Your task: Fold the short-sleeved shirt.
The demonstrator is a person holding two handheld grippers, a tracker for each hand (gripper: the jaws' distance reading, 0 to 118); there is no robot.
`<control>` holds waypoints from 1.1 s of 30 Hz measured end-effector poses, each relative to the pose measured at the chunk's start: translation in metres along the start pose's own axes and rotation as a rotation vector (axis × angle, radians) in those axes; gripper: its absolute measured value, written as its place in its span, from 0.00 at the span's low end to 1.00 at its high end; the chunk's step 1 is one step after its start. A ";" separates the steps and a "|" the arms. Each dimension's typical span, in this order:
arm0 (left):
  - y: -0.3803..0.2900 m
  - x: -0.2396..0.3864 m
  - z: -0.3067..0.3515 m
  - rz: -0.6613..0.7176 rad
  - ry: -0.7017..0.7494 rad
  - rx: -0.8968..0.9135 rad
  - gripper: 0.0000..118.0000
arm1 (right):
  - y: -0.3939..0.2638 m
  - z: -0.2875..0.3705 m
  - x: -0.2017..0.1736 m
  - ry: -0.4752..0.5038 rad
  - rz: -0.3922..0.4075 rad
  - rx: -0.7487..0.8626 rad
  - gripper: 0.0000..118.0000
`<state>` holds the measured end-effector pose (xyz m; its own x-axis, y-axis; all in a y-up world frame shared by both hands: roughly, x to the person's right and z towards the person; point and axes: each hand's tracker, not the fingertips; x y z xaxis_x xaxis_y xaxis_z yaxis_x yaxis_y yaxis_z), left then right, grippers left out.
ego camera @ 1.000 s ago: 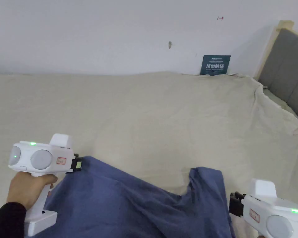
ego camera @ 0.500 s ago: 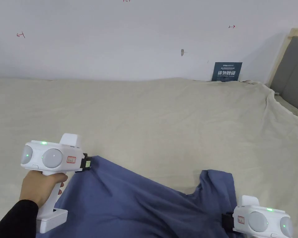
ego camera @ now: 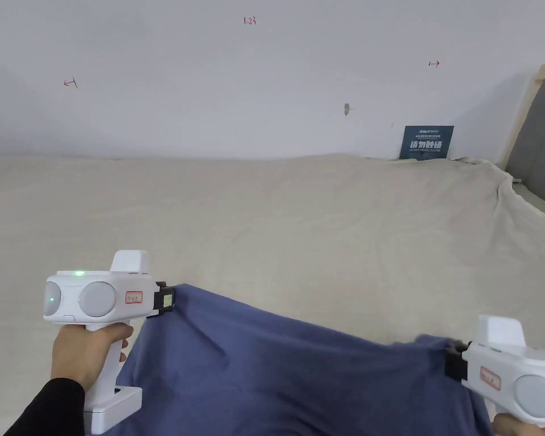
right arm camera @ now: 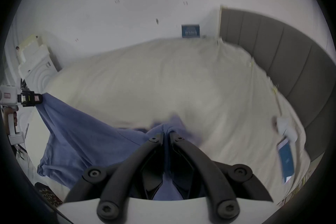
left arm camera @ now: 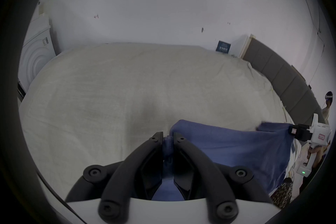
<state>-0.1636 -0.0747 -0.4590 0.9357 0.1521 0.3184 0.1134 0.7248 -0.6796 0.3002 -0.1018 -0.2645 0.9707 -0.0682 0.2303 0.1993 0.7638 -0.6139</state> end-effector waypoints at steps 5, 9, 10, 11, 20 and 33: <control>0.019 -0.006 0.054 0.025 0.013 0.116 0.06 | 0.052 0.051 -0.006 0.034 0.039 0.173 0.03; 0.049 -0.008 0.097 0.028 0.041 0.203 0.06 | 0.096 0.076 -0.017 0.065 0.071 0.288 0.03; 0.058 -0.007 0.109 0.024 0.050 0.230 0.06 | 0.108 0.081 -0.021 0.076 0.075 0.316 0.03; 0.067 -0.008 0.118 0.022 0.058 0.246 0.06 | 0.119 0.086 -0.024 0.084 0.080 0.336 0.03; 0.147 -0.009 0.180 0.010 0.134 0.427 0.06 | 0.221 0.096 -0.053 0.119 0.128 0.503 0.03; 0.244 -0.015 0.208 0.053 0.157 0.584 0.06 | 0.341 0.125 -0.083 0.114 0.183 0.699 0.03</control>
<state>-0.2192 0.2402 -0.4919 0.9782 0.1293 0.1626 -0.0951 0.9746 -0.2026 0.2711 0.2450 -0.3985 0.9958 0.0625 0.0667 -0.0626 0.9980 -0.0005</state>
